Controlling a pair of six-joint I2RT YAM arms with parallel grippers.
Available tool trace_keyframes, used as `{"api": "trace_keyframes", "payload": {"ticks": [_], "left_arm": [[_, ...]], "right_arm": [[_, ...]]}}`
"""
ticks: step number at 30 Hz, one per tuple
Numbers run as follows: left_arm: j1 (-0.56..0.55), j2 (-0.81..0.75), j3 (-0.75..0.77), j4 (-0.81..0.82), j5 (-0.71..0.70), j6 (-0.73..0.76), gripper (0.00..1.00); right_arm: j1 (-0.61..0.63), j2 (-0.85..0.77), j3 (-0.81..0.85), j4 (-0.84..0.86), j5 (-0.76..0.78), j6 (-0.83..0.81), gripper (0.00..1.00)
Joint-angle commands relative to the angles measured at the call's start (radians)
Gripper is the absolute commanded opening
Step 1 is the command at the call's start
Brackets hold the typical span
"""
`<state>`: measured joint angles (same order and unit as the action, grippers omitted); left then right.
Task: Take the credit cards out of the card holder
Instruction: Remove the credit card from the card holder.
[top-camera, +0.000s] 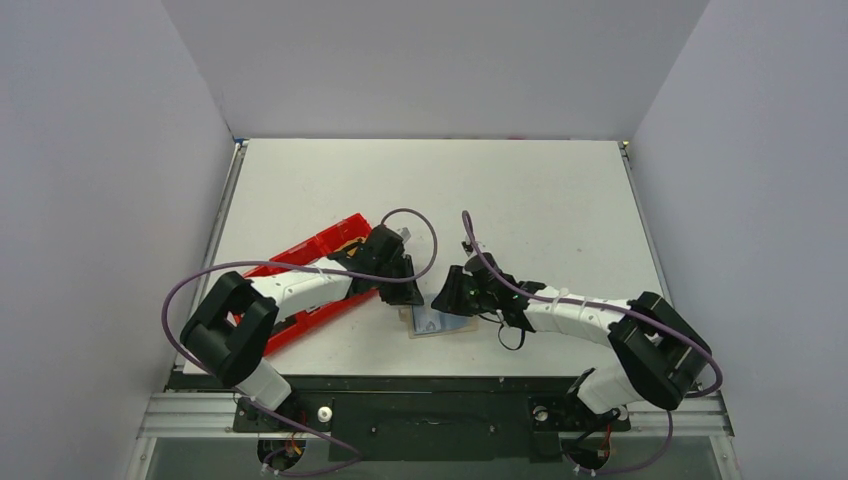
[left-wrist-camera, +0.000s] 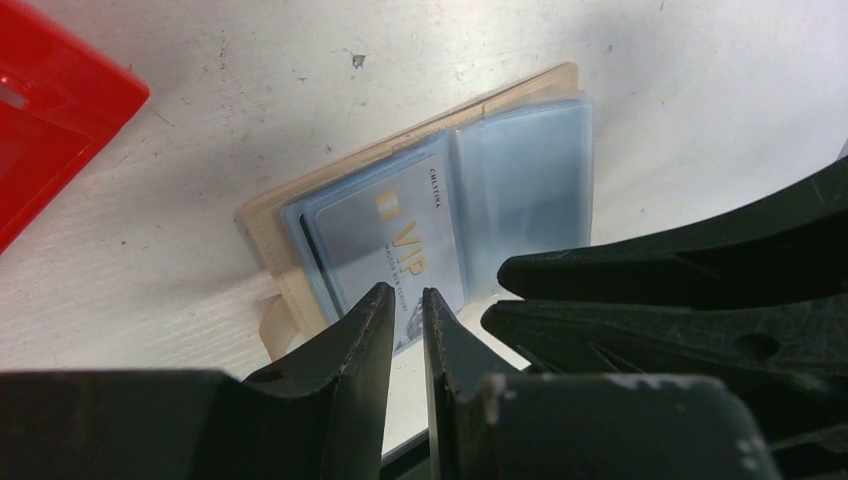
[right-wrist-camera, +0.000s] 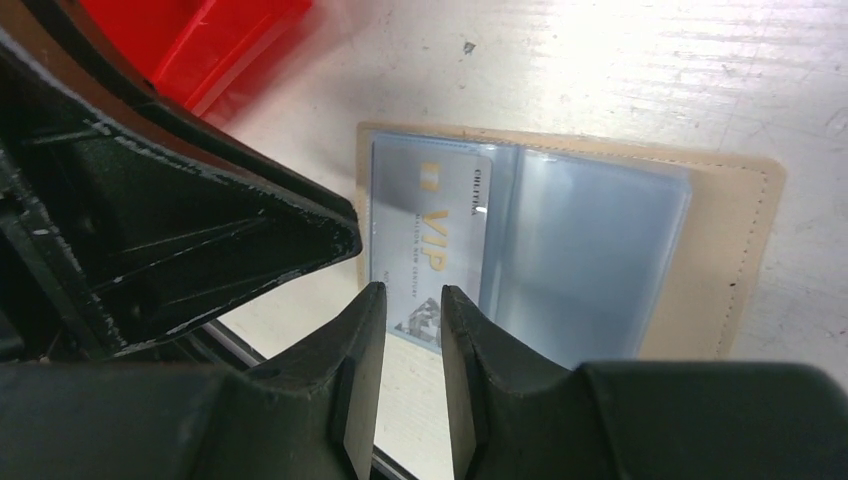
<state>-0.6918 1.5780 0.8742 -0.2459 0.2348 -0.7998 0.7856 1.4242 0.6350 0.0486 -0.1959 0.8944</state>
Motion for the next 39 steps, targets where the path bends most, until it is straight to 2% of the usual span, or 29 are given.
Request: {"api": "trace_keyframes", "payload": {"ticks": [1, 29, 39], "left_arm": [[0.003, 0.009, 0.013, 0.003, -0.018, 0.024, 0.15], [-0.024, 0.092, 0.006, -0.023, -0.087, 0.037, 0.05], [-0.045, 0.136, 0.026, -0.008, -0.084, 0.022, 0.04]], "right_arm": [[-0.021, 0.033, -0.027, 0.088, -0.021, 0.011, 0.25], [-0.041, 0.112, -0.095, 0.198, -0.052, 0.039, 0.26], [-0.07, 0.134, -0.135, 0.292, -0.101, 0.084, 0.25]]}}
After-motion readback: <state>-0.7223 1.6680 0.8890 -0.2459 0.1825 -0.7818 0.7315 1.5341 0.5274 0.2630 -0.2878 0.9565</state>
